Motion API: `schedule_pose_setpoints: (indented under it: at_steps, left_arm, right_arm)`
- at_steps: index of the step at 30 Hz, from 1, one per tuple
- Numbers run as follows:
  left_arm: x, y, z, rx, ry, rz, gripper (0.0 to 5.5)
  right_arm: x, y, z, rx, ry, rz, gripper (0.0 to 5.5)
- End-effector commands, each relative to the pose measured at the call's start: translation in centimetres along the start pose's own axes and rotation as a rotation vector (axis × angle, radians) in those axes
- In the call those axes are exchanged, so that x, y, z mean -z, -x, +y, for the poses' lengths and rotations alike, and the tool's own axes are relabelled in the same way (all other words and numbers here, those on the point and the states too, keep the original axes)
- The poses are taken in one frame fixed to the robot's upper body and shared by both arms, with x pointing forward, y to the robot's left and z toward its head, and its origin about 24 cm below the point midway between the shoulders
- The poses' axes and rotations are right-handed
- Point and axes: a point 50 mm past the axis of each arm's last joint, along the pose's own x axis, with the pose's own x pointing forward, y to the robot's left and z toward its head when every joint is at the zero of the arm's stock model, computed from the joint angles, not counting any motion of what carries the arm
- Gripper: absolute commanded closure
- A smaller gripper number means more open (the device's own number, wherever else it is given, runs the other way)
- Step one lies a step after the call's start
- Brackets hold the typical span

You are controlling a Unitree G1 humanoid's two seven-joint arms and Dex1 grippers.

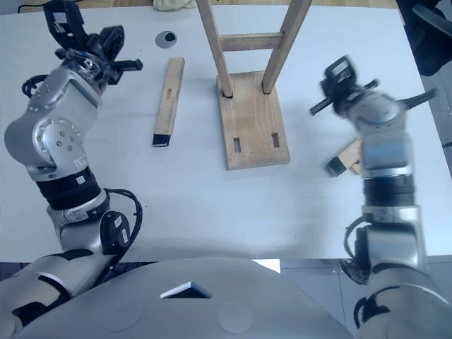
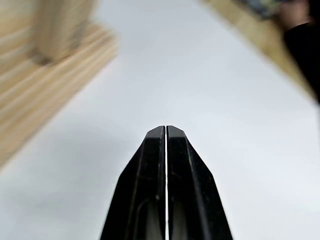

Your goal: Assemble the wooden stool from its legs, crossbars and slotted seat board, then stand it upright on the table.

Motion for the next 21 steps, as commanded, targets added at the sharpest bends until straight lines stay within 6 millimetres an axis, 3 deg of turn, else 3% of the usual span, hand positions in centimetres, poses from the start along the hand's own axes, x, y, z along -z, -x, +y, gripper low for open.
schedule_pose_setpoints:
  at_steps: [1,3,5,13,16,21]
  left_arm:
    - [1.1,0.4,1.1,-0.054,-0.008,0.020,5.50]
    - [1.0,0.9,1.8,-0.082,-0.017,0.004,5.50]
    - [0.8,1.3,2.6,-0.114,-0.035,-0.010,5.50]
    - [1.0,2.3,3.4,-0.142,-0.047,-0.017,5.50]
    - [1.2,2.5,3.7,-0.146,-0.050,-0.004,5.50]
    - [0.7,2.4,4.0,-0.139,-0.069,-0.006,5.50]
  right_arm:
    - [3.7,2.4,-1.5,0.046,-0.038,0.127,5.13]
    - [6.3,4.0,-1.7,0.057,-0.045,0.217,4.80]
    - [7.6,5.6,-2.0,0.038,-0.096,0.262,4.64]
    - [7.4,9.1,-6.1,0.037,-0.252,0.252,4.64]
    - [10.1,10.6,-5.4,-0.026,-0.257,0.370,4.64]
    - [13.6,11.0,-3.3,-0.066,-0.270,0.495,5.43]
